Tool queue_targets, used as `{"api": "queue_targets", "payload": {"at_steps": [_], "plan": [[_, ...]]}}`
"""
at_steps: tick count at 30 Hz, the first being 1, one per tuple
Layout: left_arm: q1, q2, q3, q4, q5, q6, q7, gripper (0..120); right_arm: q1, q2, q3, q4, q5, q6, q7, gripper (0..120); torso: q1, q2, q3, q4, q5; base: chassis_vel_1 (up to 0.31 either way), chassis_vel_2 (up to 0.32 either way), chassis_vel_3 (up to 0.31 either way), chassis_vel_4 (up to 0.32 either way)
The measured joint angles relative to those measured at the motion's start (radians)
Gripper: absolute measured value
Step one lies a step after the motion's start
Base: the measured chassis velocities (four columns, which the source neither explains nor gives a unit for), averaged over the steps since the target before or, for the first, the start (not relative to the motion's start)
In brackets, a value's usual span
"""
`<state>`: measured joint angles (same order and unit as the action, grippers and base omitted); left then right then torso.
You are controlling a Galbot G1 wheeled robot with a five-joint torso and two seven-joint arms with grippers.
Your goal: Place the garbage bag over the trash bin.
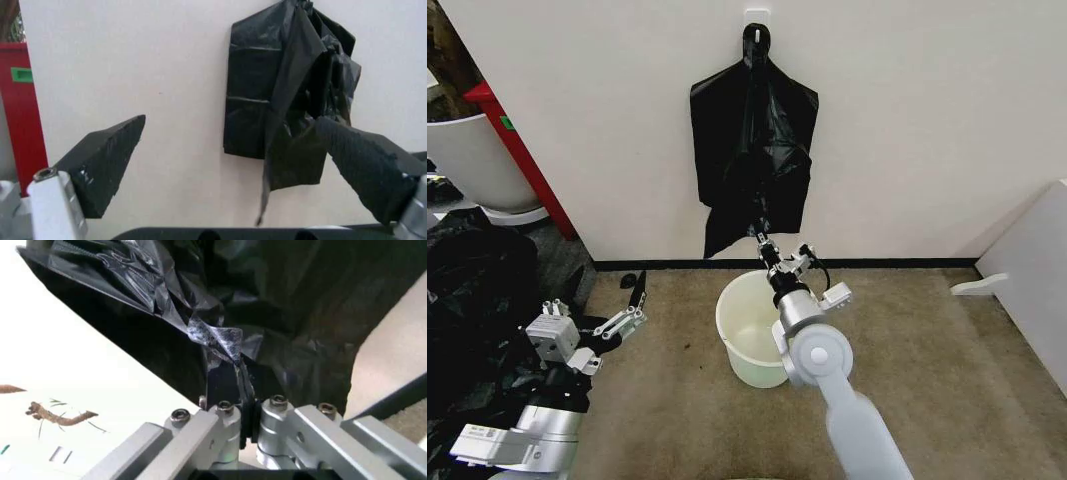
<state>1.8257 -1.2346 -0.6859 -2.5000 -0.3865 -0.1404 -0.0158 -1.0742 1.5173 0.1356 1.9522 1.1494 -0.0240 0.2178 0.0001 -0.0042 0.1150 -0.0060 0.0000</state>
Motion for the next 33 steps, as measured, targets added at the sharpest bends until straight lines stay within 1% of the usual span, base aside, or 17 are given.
{"api": "queue_targets", "payload": {"at_steps": [18, 33], "plan": [[0.008, -0.006, 0.002, 0.000, 0.013, -0.011, 0.009, 100, -0.151, 0.017, -0.024, 0.015, -0.112, 0.031, -0.074, 0, 0.000, 0.000, 0.000, 0.0000, 0.0000, 0.000, 0.000, 0.000, 0.000], [0.004, -0.008, 0.002, 0.000, 0.021, -0.020, 0.015, 100, -0.228, 0.030, -0.041, -0.004, -0.185, 0.070, -0.115, 0, 0.000, 0.000, 0.000, 0.0000, 0.0000, 0.000, 0.000, 0.000, 0.000]]}}
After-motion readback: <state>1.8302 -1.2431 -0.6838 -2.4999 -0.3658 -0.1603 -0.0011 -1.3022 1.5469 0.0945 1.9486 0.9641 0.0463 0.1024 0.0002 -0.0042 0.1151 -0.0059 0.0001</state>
